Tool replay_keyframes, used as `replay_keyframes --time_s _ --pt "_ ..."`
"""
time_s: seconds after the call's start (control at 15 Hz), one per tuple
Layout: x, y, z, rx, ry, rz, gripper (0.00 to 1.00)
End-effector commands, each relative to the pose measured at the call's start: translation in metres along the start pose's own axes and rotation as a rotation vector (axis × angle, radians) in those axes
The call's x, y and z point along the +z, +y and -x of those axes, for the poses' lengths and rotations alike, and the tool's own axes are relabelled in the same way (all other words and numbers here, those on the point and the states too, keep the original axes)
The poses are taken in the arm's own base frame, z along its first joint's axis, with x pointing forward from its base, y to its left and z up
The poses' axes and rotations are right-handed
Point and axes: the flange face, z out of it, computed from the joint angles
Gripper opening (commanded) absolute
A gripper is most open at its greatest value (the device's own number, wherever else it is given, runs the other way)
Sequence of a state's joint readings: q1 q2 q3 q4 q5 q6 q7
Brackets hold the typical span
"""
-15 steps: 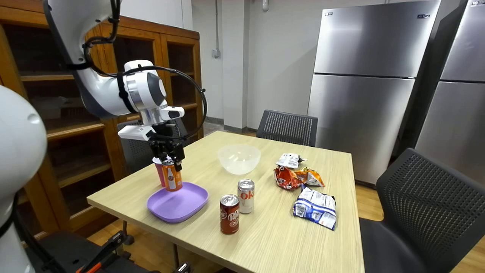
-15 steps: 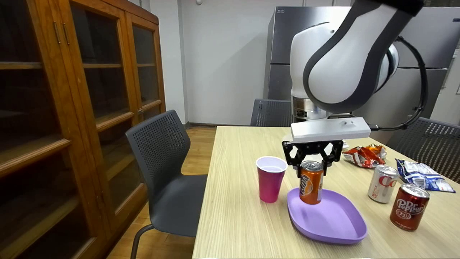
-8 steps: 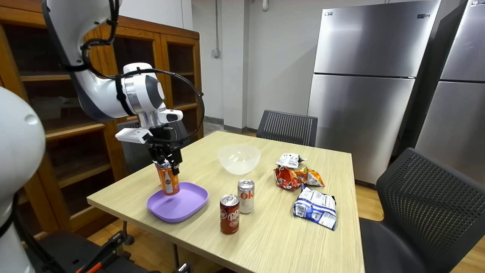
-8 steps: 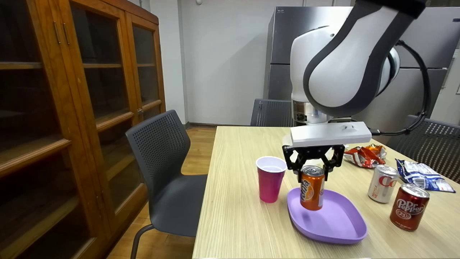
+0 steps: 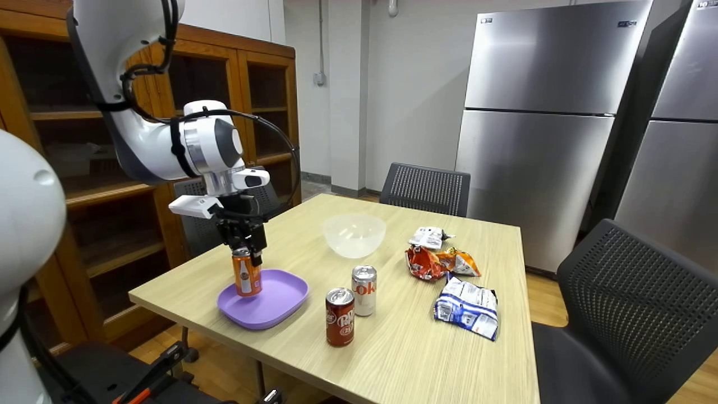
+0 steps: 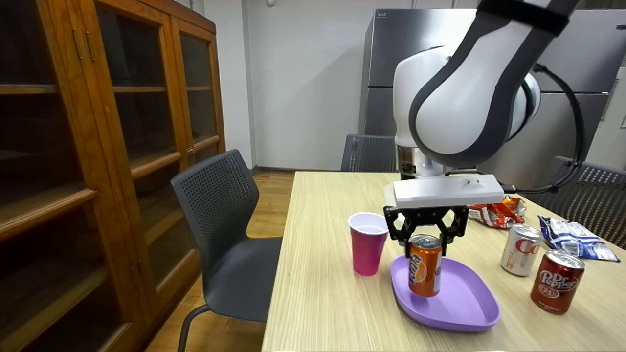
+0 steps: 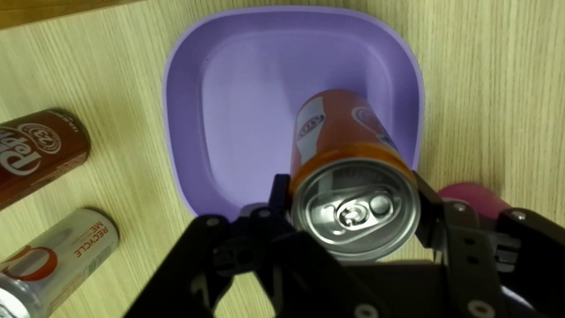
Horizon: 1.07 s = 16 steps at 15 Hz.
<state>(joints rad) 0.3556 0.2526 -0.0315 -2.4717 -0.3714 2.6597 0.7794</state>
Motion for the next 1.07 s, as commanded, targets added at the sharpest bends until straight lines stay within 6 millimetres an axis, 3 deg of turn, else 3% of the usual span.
replay_keyframes --time_s 0.0,0.73,0.8,1.0 --pt "-0.002 -0.002 -0.002 0.005 -0.016 -0.006 0.39" --pt "0.008 -0.007 -0.001 0.004 -0.045 -0.011 0.39" --pt "0.008 -0.007 0.000 0.002 -0.048 -0.009 0.89" --pt "0.006 -0.006 -0.001 -0.007 -0.046 -0.009 1.00"
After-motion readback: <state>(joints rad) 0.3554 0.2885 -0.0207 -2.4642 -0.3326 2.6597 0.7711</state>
